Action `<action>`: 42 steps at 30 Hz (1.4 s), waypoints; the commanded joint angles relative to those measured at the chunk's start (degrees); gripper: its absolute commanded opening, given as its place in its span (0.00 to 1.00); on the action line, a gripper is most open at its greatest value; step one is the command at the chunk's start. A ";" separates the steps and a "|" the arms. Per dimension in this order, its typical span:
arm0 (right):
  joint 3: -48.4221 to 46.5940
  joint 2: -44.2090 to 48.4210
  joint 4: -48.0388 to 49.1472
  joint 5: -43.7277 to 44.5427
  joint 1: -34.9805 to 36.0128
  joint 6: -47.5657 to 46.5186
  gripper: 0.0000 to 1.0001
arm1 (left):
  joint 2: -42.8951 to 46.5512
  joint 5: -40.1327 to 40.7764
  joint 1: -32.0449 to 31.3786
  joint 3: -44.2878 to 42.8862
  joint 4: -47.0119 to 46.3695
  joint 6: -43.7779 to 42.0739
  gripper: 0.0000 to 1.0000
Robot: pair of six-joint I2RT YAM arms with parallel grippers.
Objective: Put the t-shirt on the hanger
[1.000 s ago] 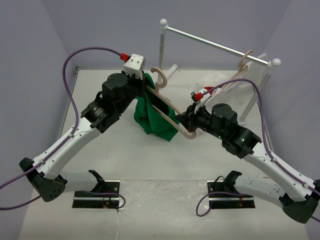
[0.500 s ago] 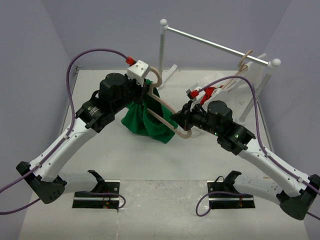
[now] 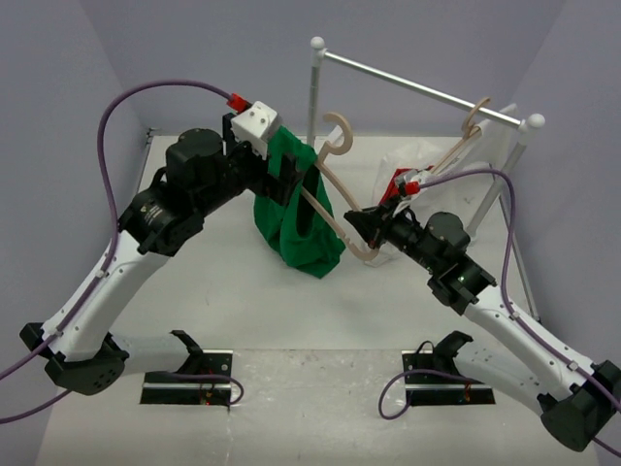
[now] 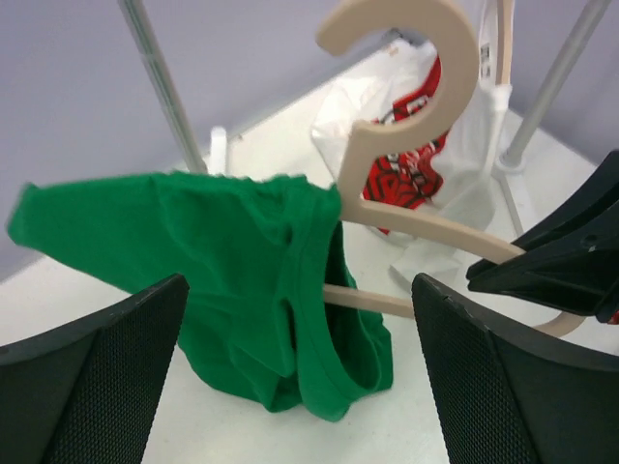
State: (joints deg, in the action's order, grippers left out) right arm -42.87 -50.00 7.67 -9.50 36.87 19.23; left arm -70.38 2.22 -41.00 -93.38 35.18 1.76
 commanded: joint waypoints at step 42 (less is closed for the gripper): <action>-17.07 -2.09 -24.82 -65.54 -25.71 -44.99 0.00 | 4.56 -35.97 4.55 4.10 15.59 -35.62 0.57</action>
State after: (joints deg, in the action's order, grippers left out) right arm -54.87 -51.81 -14.43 -74.90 11.34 -23.18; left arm -64.70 -37.20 -35.47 -91.20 51.96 -35.45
